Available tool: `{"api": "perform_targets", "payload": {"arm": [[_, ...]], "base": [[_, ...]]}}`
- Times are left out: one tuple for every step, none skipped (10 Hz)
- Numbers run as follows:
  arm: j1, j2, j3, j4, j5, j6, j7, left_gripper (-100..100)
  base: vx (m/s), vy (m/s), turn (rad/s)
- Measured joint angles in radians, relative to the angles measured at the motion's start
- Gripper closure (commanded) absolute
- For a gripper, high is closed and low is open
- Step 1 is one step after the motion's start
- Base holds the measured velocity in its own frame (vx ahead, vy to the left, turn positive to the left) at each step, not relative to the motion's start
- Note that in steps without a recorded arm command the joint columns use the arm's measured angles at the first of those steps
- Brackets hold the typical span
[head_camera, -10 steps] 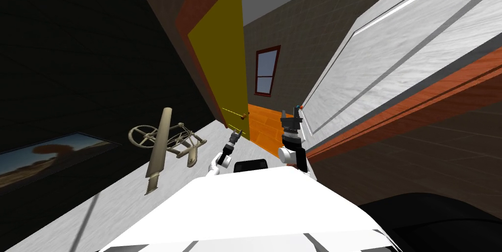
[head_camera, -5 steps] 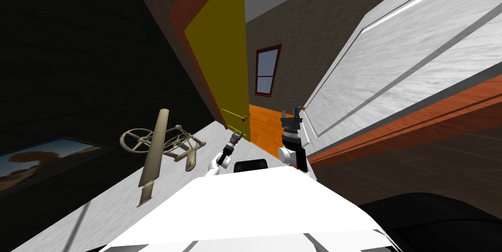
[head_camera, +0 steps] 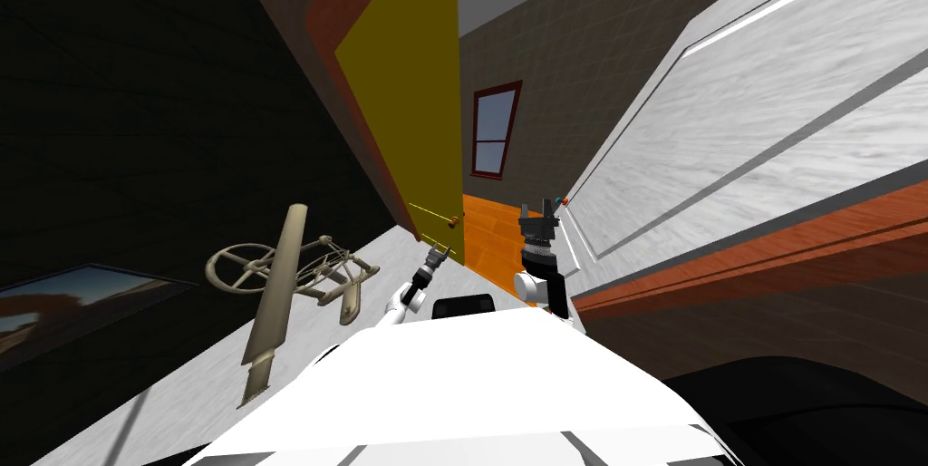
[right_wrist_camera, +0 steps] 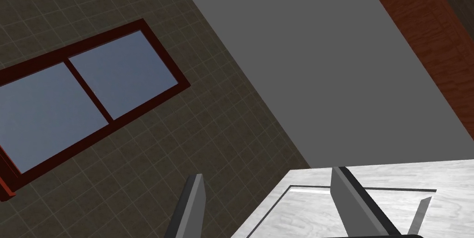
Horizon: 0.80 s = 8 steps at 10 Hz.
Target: Push the door open
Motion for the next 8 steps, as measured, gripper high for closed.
{"api": "perform_targets", "payload": {"arm": [[-0.009,0.002,-0.005,0.025,-0.002,-0.011,-0.018,-100],[-0.023,0.003,-0.011,0.057,-0.004,-0.022,-0.039,-100],[-0.031,0.007,-0.016,0.075,-0.006,-0.028,-0.057,-100],[-0.044,0.009,-0.023,0.103,-0.009,-0.036,-0.078,-100],[-0.056,0.010,-0.029,0.132,-0.011,-0.046,-0.099,-100],[-0.061,0.013,-0.035,0.145,-0.014,-0.050,-0.119,-100],[-0.071,0.015,-0.040,0.167,-0.016,-0.056,-0.136,-100],[-0.080,0.017,-0.045,0.189,-0.017,-0.064,-0.152,-100]], "base": [[0.109,0.036,-0.022],[0.107,0.041,-0.020],[0.122,0.071,-0.015],[0.132,0.075,-0.026],[0.130,0.058,-0.020],[0.107,0.041,-0.013],[0.097,0.040,-0.012],[0.045,0.020,-0.004]]}}
